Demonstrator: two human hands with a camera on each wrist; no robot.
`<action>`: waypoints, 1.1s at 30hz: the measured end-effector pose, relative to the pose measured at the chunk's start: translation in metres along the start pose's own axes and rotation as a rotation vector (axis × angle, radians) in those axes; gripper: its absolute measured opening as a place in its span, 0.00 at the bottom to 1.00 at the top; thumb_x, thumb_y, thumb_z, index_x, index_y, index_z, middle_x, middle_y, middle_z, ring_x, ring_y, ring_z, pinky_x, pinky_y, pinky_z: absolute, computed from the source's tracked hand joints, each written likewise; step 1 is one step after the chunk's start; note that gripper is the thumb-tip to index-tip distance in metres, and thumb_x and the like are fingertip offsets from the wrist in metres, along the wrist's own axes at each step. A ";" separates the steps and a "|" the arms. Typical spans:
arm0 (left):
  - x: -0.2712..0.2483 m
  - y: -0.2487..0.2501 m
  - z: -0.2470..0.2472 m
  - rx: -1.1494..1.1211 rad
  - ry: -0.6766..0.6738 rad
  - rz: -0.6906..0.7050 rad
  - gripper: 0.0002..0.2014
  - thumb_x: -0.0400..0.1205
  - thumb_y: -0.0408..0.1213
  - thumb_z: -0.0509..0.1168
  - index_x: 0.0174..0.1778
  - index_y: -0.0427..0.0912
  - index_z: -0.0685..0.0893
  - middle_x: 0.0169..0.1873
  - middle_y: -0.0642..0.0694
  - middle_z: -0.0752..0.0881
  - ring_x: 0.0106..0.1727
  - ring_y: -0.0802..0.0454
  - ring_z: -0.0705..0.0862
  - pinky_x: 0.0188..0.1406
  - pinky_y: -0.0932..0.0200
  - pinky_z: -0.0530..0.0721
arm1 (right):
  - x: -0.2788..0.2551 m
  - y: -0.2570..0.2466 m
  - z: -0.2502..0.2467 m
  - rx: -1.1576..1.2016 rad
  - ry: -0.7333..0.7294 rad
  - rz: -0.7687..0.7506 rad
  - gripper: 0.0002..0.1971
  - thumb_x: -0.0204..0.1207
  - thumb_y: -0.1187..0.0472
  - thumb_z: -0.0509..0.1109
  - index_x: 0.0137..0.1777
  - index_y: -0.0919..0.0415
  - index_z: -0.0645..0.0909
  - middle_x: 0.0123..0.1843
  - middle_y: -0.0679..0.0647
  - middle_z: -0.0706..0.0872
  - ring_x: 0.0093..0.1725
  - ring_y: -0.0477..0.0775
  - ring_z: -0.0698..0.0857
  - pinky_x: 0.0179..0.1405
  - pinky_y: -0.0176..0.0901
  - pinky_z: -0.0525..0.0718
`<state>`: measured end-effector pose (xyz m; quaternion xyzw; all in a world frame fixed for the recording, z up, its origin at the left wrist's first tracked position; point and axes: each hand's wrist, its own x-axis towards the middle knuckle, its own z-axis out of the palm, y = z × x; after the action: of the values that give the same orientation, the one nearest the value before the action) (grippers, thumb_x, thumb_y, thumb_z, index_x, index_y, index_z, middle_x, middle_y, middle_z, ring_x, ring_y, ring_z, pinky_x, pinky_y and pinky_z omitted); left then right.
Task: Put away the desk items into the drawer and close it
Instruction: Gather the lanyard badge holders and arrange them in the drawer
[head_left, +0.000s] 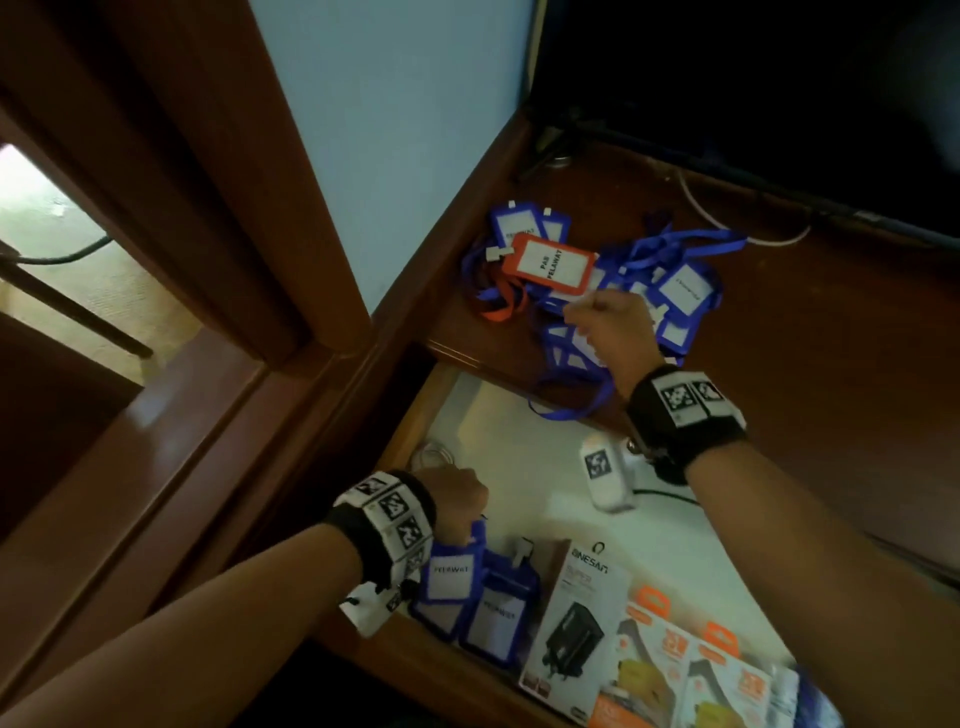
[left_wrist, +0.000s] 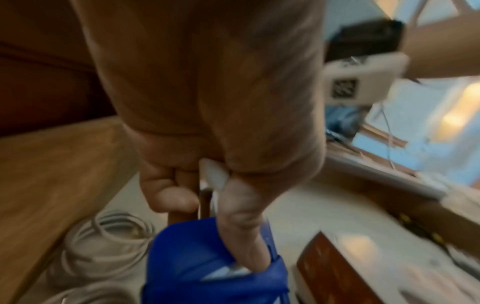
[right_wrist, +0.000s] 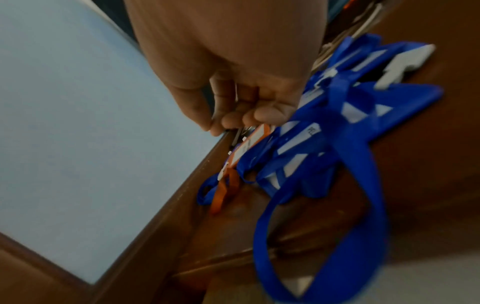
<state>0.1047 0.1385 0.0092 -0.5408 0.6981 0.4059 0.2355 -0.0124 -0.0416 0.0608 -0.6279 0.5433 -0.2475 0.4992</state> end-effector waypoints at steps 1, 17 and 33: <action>0.005 0.001 0.002 0.040 -0.030 0.016 0.19 0.80 0.34 0.65 0.24 0.41 0.68 0.26 0.43 0.74 0.33 0.41 0.79 0.39 0.51 0.81 | 0.012 0.000 0.006 -0.093 0.017 -0.046 0.08 0.75 0.63 0.71 0.35 0.56 0.80 0.38 0.54 0.85 0.40 0.48 0.83 0.45 0.41 0.81; 0.029 -0.014 0.042 0.026 0.102 -0.054 0.17 0.79 0.39 0.70 0.60 0.34 0.78 0.61 0.37 0.81 0.58 0.40 0.82 0.54 0.49 0.82 | 0.081 0.001 0.038 -0.798 0.011 -0.094 0.33 0.74 0.47 0.71 0.78 0.49 0.66 0.81 0.54 0.64 0.79 0.67 0.59 0.76 0.66 0.58; 0.042 -0.016 0.056 -0.048 -0.022 -0.063 0.20 0.79 0.43 0.69 0.67 0.47 0.78 0.65 0.41 0.77 0.62 0.41 0.79 0.62 0.48 0.80 | 0.018 -0.006 0.002 -0.393 0.265 -0.092 0.32 0.60 0.43 0.80 0.59 0.54 0.70 0.59 0.52 0.77 0.65 0.62 0.72 0.62 0.63 0.75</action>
<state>0.1005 0.1596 -0.0595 -0.5635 0.6679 0.4211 0.2429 -0.0031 -0.0582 0.0617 -0.6991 0.6128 -0.2395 0.2801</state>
